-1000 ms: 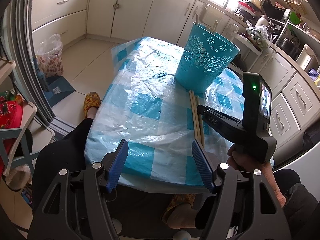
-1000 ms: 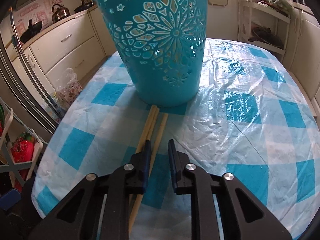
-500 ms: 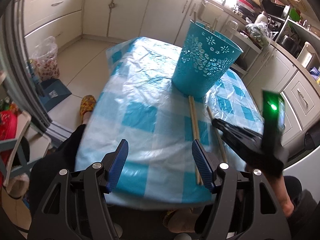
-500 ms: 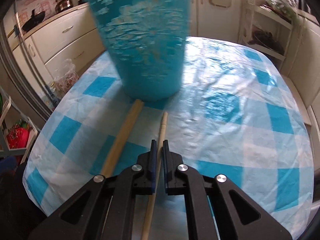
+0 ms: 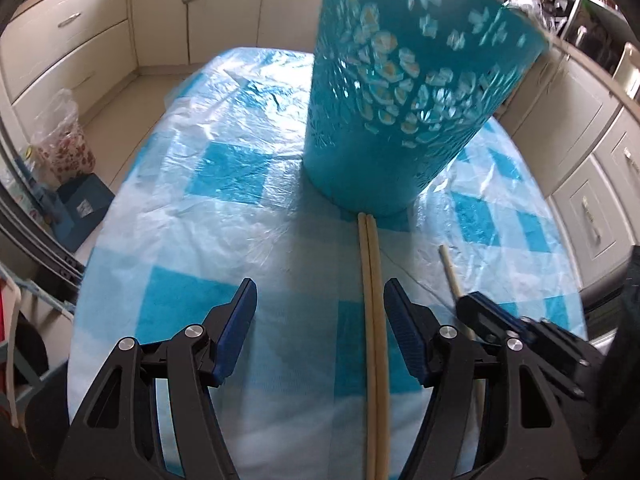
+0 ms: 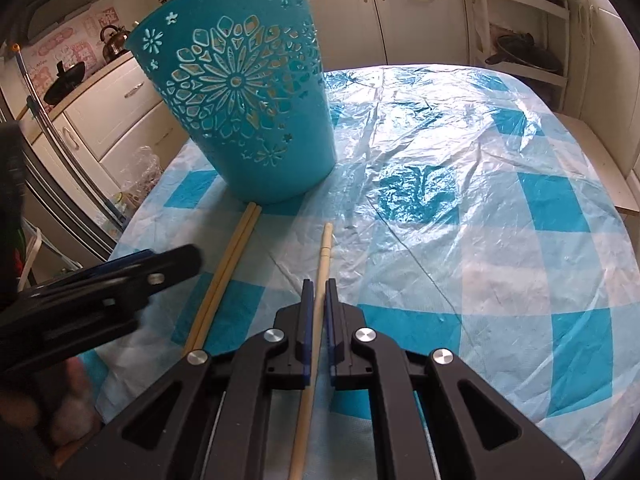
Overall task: Organize utensils
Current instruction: 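Close the left tool on a chopstick while the right tool closes on another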
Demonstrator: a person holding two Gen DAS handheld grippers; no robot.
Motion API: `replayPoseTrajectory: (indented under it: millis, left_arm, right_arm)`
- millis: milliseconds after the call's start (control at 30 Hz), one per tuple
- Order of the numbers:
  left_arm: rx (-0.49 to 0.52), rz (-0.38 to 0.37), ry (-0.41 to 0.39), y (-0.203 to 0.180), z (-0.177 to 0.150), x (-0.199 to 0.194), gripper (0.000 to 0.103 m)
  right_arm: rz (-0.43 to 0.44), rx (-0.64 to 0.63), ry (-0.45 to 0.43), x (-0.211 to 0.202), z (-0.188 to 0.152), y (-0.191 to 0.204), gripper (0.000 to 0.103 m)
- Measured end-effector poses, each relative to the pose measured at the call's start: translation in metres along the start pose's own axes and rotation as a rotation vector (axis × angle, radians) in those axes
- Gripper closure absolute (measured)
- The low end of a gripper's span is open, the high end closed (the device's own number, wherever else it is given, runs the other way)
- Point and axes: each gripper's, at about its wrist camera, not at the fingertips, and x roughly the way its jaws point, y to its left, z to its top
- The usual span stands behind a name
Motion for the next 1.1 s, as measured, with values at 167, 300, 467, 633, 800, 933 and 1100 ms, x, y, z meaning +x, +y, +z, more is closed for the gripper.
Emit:
replayPoseTrajectory:
  millis: [167,300,467,633,800,933,1100]
  left_arm:
    - [0.069,0.052,-0.004,-0.012,0.002,0.009,0.04]
    - [0.064,0.071,-0.002,-0.009,0.006,0.009,0.04]
    - [0.052,0.07,0.0,-0.005,0.008,0.008,0.04]
    - [0.087,0.096,0.002,-0.014,0.008,0.013,0.041]
    - [0.085,0.099,0.009,-0.017,0.015,0.016,0.057]
    - [0.097,0.102,0.017,-0.021,0.02,0.02,0.074]
    - [0.114,0.097,0.024,-0.027,0.022,0.023,0.082]
  right_arm:
    - [0.017,0.012,0.007,-0.002,-0.001,-0.005,0.096]
    - [0.03,0.023,0.012,-0.003,0.0,-0.007,0.096]
    - [0.041,0.035,0.013,-0.003,0.0,-0.008,0.096]
    - [0.044,0.04,0.015,-0.003,0.0,-0.009,0.096]
    - [0.044,0.04,0.014,-0.003,0.0,-0.009,0.096]
    - [0.029,0.021,0.012,-0.002,0.0,-0.006,0.096]
    - [0.016,0.003,0.006,-0.001,-0.001,-0.001,0.096]
